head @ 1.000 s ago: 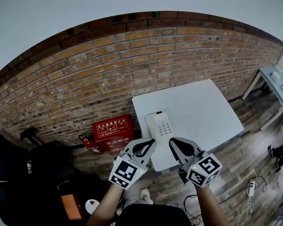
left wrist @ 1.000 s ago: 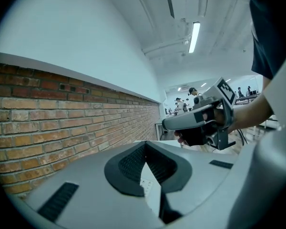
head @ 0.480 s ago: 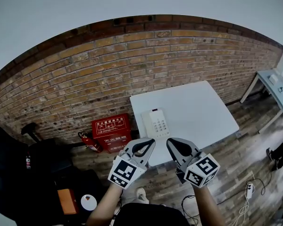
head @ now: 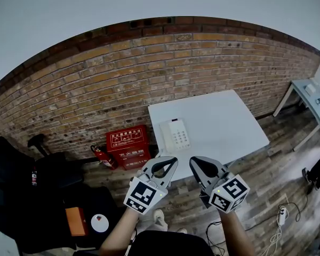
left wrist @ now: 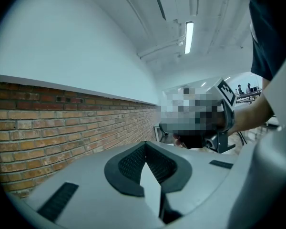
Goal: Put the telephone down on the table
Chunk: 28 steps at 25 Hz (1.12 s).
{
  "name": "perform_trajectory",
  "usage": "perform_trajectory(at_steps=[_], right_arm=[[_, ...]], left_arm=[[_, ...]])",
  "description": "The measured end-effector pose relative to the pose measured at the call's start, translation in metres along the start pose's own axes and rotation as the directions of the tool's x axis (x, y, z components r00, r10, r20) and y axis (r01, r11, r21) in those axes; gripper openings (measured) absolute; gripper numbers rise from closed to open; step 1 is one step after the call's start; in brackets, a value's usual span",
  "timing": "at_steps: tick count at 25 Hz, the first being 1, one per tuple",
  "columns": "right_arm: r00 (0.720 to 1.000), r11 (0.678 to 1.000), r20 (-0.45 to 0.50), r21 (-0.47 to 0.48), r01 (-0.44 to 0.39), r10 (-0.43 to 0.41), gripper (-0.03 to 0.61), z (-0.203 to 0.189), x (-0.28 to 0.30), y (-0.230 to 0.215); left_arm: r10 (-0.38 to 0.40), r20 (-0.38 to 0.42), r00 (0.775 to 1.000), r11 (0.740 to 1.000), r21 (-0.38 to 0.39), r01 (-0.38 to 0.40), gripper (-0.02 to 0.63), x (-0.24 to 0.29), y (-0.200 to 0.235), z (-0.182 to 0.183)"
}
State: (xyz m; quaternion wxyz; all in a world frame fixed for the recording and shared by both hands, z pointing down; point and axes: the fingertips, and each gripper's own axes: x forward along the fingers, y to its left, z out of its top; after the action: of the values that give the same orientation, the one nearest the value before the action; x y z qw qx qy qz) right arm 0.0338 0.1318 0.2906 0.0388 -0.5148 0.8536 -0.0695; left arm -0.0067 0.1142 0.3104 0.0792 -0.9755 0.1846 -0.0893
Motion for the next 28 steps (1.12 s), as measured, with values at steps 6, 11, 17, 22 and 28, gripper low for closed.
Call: perform_trajectory(at_steps=[6, 11, 17, 22, 28], right_arm=[[1.0, 1.0, 0.004, -0.002, -0.012, 0.012, 0.012, -0.001, -0.019, 0.005], [1.0, 1.0, 0.016, -0.01, -0.023, 0.023, 0.012, 0.002, -0.037, 0.01], [0.999, 0.999, 0.026, -0.013, -0.035, 0.035, 0.012, 0.001, -0.06, 0.01], [0.999, 0.999, 0.026, -0.014, -0.042, 0.042, 0.012, -0.007, -0.078, 0.008], [0.999, 0.999, 0.016, -0.007, -0.044, 0.044, 0.012, -0.012, -0.083, 0.004]], left_arm=[[0.018, -0.004, 1.0, 1.0, 0.012, -0.018, 0.008, -0.005, -0.018, 0.004], [0.026, 0.001, 1.0, 0.999, 0.023, -0.026, 0.008, -0.007, -0.036, 0.011], [0.045, 0.001, 0.999, 0.998, 0.036, -0.045, 0.008, -0.007, -0.058, 0.015], [0.05, -0.007, 0.999, 0.998, 0.035, -0.05, 0.008, -0.005, -0.076, 0.012], [0.045, -0.017, 0.999, 0.999, 0.021, -0.045, 0.008, -0.002, -0.083, 0.008]])
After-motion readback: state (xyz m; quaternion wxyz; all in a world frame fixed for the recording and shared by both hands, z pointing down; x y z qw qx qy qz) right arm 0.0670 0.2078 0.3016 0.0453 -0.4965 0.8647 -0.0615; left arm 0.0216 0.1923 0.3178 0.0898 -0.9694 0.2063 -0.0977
